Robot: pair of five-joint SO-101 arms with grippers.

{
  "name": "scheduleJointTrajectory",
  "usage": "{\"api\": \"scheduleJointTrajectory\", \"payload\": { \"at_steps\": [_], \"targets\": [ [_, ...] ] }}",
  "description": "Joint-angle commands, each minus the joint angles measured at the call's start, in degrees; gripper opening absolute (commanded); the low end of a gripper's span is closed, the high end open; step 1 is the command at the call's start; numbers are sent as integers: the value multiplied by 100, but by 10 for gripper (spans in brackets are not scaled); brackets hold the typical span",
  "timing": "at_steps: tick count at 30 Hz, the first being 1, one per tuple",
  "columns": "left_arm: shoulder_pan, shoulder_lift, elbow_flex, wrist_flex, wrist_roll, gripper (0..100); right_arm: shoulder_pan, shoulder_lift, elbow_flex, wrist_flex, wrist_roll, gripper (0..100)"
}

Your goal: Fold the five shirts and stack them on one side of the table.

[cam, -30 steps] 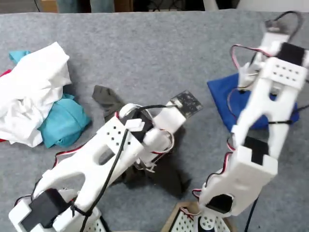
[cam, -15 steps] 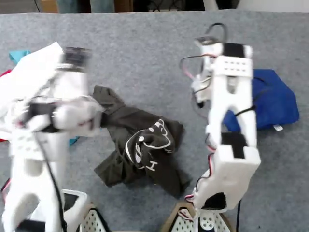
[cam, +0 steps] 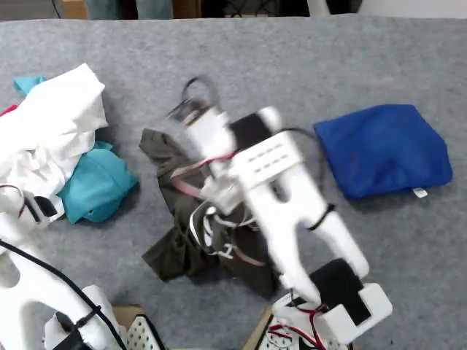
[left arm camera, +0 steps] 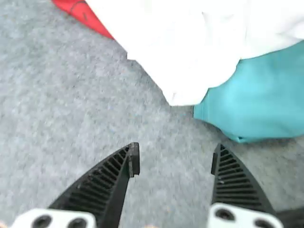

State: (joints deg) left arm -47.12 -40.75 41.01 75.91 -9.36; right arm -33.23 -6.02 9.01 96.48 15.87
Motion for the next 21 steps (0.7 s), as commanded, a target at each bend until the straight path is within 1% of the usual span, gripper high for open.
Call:
{"api": "scheduleJointTrajectory", "payload": {
  "at_steps": [1,3,4,7,9,12,14,18,19,21],
  "targets": [
    [567,-70,180,-844,492,263,-325,171,646,-730,26,201],
    [1007,-62,84,-1099,826,263,-316,470,910,-1046,62,196],
    [1226,-44,48,-1248,932,263,-264,637,1015,-1222,70,176],
    [1921,237,84,-1776,993,262,-26,1191,1095,-1820,176,13],
    [2308,677,-13,-1969,1011,227,202,1473,1095,-1960,176,34],
    [2624,1618,-400,-2101,1011,169,598,1666,919,-1864,202,12],
    [2642,2382,-822,-1987,967,151,958,1675,699,-1697,211,15],
    [2624,4070,-2202,-782,985,143,1749,1675,119,-1292,220,15],
    [2563,4510,-2510,-659,1002,130,1934,1675,-13,-1248,220,15],
    [2352,5292,-3160,-431,1002,63,2277,1675,-145,-1248,264,15]
  ]
}}
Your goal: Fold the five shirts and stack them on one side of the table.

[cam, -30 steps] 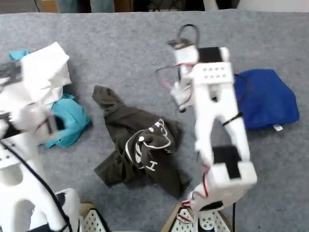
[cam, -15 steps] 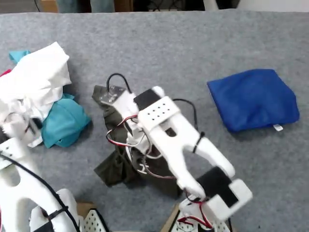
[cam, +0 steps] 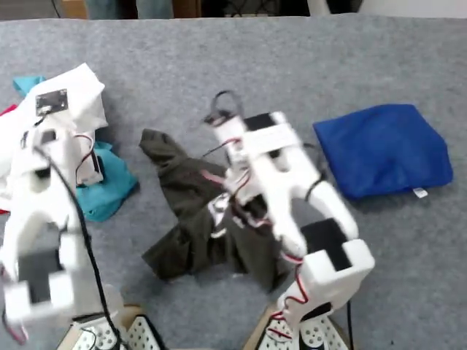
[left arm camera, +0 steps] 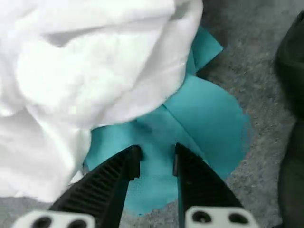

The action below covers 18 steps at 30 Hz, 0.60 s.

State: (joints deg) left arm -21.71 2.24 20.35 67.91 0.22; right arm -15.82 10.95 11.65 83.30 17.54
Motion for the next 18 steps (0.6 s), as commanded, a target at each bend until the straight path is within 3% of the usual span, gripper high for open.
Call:
{"api": "scheduleJointTrajectory", "payload": {
  "at_steps": [1,11,18],
  "targets": [
    [-338,1345,-1437,519,44,27,695,-4,-435,44,211,15],
    [-2088,2989,-4514,1820,0,29,2048,22,-1138,-343,853,15],
    [-2123,3349,-5481,2453,-281,29,1741,-22,-1543,-396,809,63]
  ]
}}
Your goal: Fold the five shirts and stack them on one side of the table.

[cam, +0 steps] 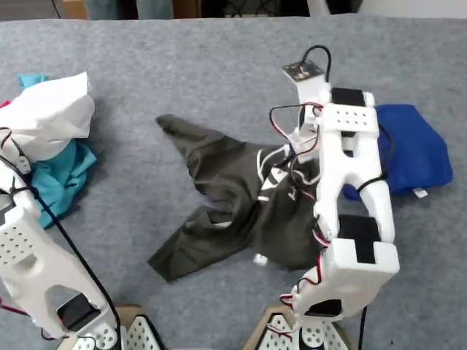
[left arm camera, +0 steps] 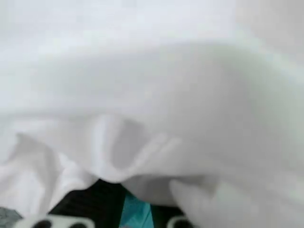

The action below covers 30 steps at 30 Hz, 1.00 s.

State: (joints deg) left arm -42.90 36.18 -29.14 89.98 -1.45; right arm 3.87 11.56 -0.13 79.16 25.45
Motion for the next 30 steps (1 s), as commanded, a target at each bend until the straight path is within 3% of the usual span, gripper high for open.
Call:
{"api": "scheduleJointTrajectory", "payload": {
  "at_steps": [1,7,14,17,21,25,30],
  "targets": [
    [31,-44,-585,334,-105,29,-325,-84,-426,18,0,96],
    [259,-211,-1033,1081,-211,43,-668,-84,-936,273,-211,270],
    [286,-1257,-374,1081,-431,102,-862,-40,-2484,1477,-220,193],
    [330,-1811,303,1081,-431,103,-1530,-13,-2589,2171,-211,138],
    [330,-2505,1191,985,-431,98,-2567,-145,-1982,2198,-211,109],
    [31,-3455,2088,730,-615,95,-3481,-224,-1288,2171,-211,197],
    [-242,-4510,3987,-229,-923,95,-4281,-145,-391,1873,-202,280]
  ]
}}
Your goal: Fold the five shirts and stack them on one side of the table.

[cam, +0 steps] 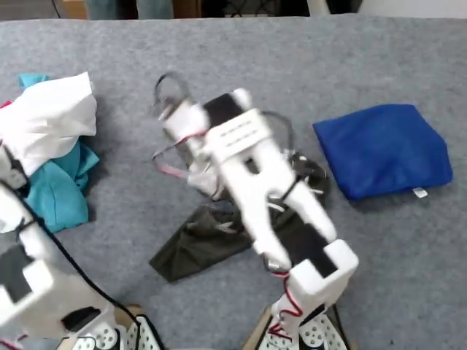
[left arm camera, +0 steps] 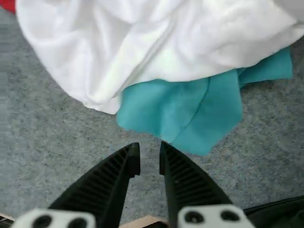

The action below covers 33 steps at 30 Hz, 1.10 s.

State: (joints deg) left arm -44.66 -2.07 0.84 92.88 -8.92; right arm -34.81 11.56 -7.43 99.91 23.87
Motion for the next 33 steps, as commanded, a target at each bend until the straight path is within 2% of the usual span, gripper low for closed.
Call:
{"api": "scheduleJointTrajectory", "payload": {
  "at_steps": [1,4,8,11,15,19,22,27,33],
  "targets": [
    [-75,-870,1367,-730,-211,95,-545,-119,470,-290,-44,278],
    [-101,-1380,2334,-1284,-237,95,-888,-57,901,-580,-44,278],
    [-101,-1837,3055,-1626,-220,95,-1081,180,1420,-976,-44,257],
    [-180,-1960,3187,-1662,-211,96,-1037,435,1543,-1152,-44,192],
    [-303,-1952,3196,-1670,-202,96,-941,611,1525,-1284,-44,46],
    [-312,-1952,3204,-1670,-237,95,-695,611,1437,-1319,-53,35],
    [-312,-1952,3231,-1662,-237,95,-475,611,1086,-993,-62,34],
    [-312,-1952,3222,-1662,-246,95,-290,611,-330,149,-53,34],
    [-374,-1952,3196,-1662,-246,95,-413,4,-1499,114,-53,34]
  ]
}}
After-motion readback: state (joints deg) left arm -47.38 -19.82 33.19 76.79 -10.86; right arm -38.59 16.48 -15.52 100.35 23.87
